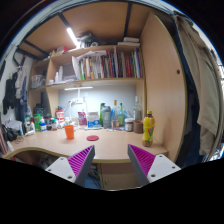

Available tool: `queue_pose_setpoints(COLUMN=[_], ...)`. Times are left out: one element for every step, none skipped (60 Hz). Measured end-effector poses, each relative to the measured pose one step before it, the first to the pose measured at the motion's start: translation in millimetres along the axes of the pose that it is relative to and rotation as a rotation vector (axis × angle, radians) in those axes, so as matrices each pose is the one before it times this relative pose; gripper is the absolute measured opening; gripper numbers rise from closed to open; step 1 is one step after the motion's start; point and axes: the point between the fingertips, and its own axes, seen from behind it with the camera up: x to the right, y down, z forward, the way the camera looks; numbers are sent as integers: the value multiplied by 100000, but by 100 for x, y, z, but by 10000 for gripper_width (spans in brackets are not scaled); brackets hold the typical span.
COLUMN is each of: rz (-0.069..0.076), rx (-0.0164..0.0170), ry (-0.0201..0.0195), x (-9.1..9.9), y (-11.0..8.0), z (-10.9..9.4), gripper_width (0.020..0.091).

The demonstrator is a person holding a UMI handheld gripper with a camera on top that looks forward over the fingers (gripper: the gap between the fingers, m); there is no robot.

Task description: Pour water

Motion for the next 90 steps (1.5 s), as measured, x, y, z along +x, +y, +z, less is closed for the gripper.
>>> queue_pose_setpoints(rz=[305,194,78,17,-35,-79,-157,-51,-249,-255,-318,-273,-196,-207,-272,-286,-333,-456,-582,-589,-525,-388,-137,47,397,714,998,1198,1343,1275,1106,884,567,311,80,-205,-372,-387,-373,-455,-483,-412,-427,-424,-379,-341,-337,-268,-220,-182,-159,-320,-364,-506,-524,-505,-529,-481,-350,-184,-129,-40,-30,40,201,290,237,382,443,658,637,670,671,744,757,602,500,477,238,270,32,87,59,-39,-103,58,63,122,218,270], rx=[-21,68,193,239,203,177,161,198,190,283,115,30,60,90,163,288,462,500,490,382,270,54,28,-11,73,74,203,242,173,253,455,620,386,145,31,49,-53,-183,-156,-32,-31,-82,-67,-94,-221,-340,-524,-654,-595,-512,-434,-683,-844,-845,-689,-516,-242,-84,258,356,202,-90,-307,-393,-352,-162,88,81,-55,-187,-246,-83,87,119,63,-123,-175,23,-88,-196,-504,-3,295,117,-95,122,-108,-192,-159,-111], ry=[-272,-164,-91,-2,189,348,363,245,237,110,64,107,162,158,141,136,129,137,111,211,309,450,531,643,632,635,598,637,625,557,464,437,465,638,799,817,783,943,1020,963,989,688,718,217,139,33,104,20,21,206,-63,-34,-103,108,344,401,407,605,559,396,142,-55,-159,-86,15,215,-10,-43,164,-92,-393,-611,-617,-490,-466,-537,-509,-232,-424,-349,-625,402,663,688,473,274,555,639,673,772], x=[-114,-77,-43,5,87,117,127,143,203,74,104,76,98,110,112,161,164,185,255,273,357,399,443,523,556,560,518,571,594,570,538,508,487,561,606,590,589,566,627,590,549,382,436,264,261,216,255,211,156,235,90,204,102,180,300,243,266,310,232,194,151,72,99,72,134,168,487,46,-138,9,-33,-130,-121,-75,-90,-127,-105,36,-89,-112,-179,65,113,111,25,-6,36,3,87,93], y=[8,-6,-42,-41,-29,-55,-2,-48,-36,-39,-53,-25,-33,-18,-80,-132,-108,-135,-71,-72,-39,23,45,55,67,7,-6,-43,-38,-81,-140,-129,-134,-21,-2,3,91,39,72,70,72,50,70,74,127,222,299,285,195,227,206,262,288,252,193,177,77,-60,-66,3,4,67,139,148,120,40,31,-16,35,97,58,20,15,-38,7,9,63,80,37,138,117,11,-30,6,63,59,-1,49,33,27], z=[25,34,43,54,64,70,49,101,6,123,159,160,146,190,181,185,224,231,301,262,362,372,401,423,471,473,554,538,555,598,596,622,627,703,744,781,786,780,820,818,665,937,662,957,743,750,584,715,885,547,794,501,610,561,522,481,459,184,387,392,386,381,432,419,437,435,450,408,581,380,324,342,348,267,232,212,200,164,192,281,157,104,71,54,25,152,-13,-6,-25,30], gripper_width=[767,767,766,767,766,765,767,765,767,767,766,767,767,766,767,768,767,768,766,768,767,766,766,766,765,765,763,765,766,766,767,768,767,767,767,768,768,768,768,767,765,765,767,766,765,764,763,766,765,765,765,766,765,765,765,766,766,764,763,762,762,763,760,762,762,762,764,767,768,769,769,770,769,763,755,749,736,731,710,667,644,596,594,582,569,561,554,549,536,528])
